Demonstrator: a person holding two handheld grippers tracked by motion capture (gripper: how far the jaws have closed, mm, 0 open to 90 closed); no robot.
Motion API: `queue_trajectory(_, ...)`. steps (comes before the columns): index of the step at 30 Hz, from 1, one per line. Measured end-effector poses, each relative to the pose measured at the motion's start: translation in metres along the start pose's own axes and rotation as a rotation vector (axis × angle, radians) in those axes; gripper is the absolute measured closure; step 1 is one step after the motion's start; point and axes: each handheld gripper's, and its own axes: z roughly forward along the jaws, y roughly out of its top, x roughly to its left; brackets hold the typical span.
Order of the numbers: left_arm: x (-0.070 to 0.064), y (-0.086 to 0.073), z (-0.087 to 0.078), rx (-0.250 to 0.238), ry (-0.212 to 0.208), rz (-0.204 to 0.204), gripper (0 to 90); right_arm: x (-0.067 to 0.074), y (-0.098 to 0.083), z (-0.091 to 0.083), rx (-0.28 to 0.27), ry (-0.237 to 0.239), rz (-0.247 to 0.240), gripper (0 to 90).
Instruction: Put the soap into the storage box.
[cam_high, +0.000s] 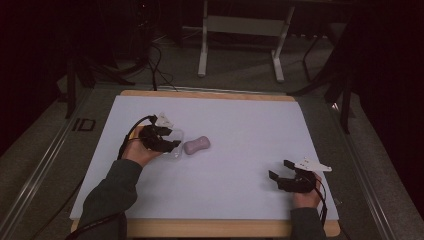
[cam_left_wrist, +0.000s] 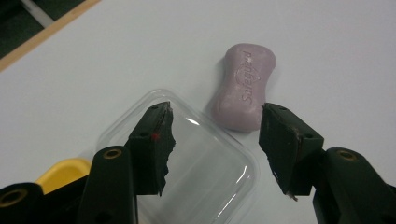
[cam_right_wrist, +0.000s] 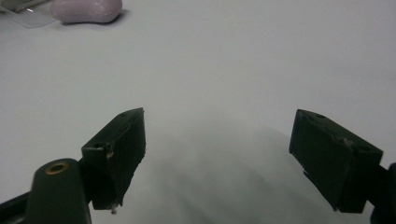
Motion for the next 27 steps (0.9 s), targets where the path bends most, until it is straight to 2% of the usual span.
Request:
queue_trajectory(4, 0.001, 0.004, 0.006, 0.006, -0.026, 0.006, 42.7, 0.000, 0.000, 0.000, 0.004, 0.001, -0.002, 18.2)
queue_trajectory(11, 0.002, 0.009, 0.016, 0.022, -0.028, 0.011, 42.0, 0.000, 0.000, 0.000, 0.002, 0.001, 0.000, 18.2)
queue_trajectory(20, 0.005, 0.013, 0.026, 0.043, -0.053, 0.000, 41.7, 0.000, 0.000, 0.000, 0.002, 0.003, -0.002, 18.2)
queue_trajectory(27, 0.005, 0.018, 0.035, 0.054, -0.072, 0.013, 37.2, 0.000, 0.000, 0.000, 0.002, 0.004, -0.002, 18.2)
